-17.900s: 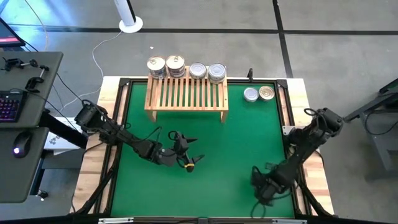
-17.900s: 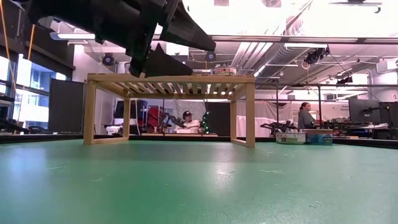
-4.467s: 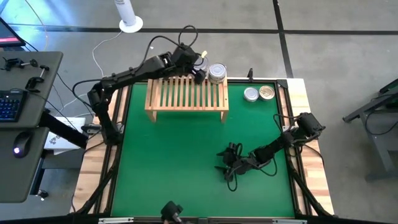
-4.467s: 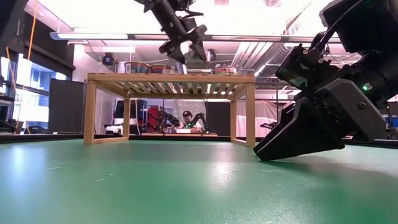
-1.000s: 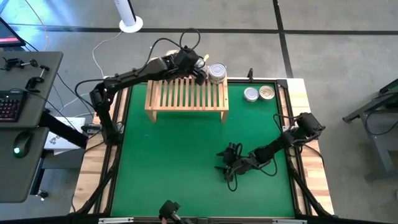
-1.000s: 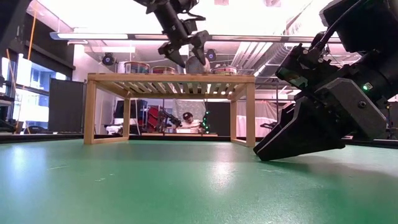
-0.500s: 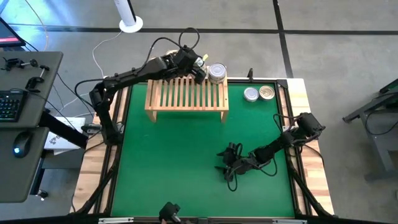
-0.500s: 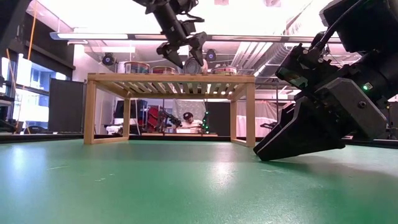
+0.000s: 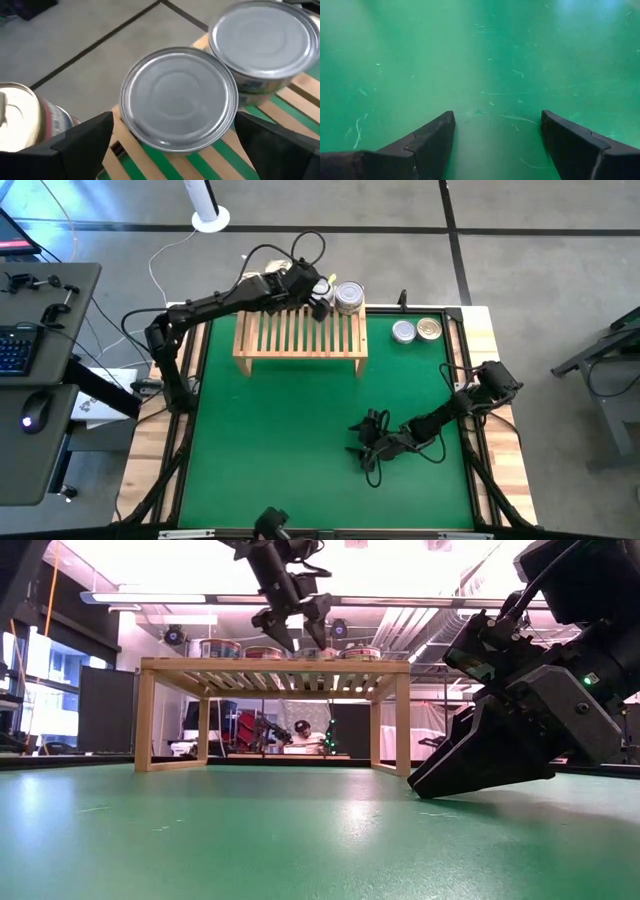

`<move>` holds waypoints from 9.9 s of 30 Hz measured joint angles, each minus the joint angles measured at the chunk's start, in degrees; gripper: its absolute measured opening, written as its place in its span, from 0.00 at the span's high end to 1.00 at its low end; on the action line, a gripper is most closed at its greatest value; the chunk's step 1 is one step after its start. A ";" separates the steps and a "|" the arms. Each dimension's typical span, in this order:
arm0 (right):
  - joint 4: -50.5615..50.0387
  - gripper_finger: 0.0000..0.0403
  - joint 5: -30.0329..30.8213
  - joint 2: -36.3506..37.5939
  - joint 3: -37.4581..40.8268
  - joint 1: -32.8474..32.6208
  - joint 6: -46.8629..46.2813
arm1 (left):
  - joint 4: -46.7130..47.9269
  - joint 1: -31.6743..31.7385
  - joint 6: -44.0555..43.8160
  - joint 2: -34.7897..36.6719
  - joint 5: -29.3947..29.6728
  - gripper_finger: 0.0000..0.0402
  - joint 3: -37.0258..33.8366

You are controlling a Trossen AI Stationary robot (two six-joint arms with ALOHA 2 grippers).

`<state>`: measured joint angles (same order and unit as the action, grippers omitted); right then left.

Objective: Stack canned seafood by type on shelf
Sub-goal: Stack the green white tuna can on top of the left green white tuna can on the shelf, then put the green white tuna can on the shelf

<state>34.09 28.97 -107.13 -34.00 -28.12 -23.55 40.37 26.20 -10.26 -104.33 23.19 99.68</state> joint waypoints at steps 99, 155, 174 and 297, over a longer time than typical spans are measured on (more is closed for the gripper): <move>-55.82 0.34 -0.12 56.13 10.09 26.55 -4.65 | -54.29 -51.67 -15.76 6.75 22.89 0.00 -45.23; -42.92 1.00 -36.47 29.51 6.71 51.04 0.19 | -63.02 -51.97 -19.57 6.75 26.52 0.00 -49.31; -36.62 1.00 -23.10 28.96 7.34 9.10 -25.02 | -62.98 -52.64 -19.56 6.75 26.89 0.00 -49.31; 27.45 0.27 1.06 -5.99 10.25 -3.57 2.55 | -64.74 -46.52 -13.44 -10.10 -1.87 0.01 -48.45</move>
<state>61.54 30.03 -113.12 -23.75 -31.69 -21.00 -24.37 -20.32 -23.70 -114.43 21.32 51.22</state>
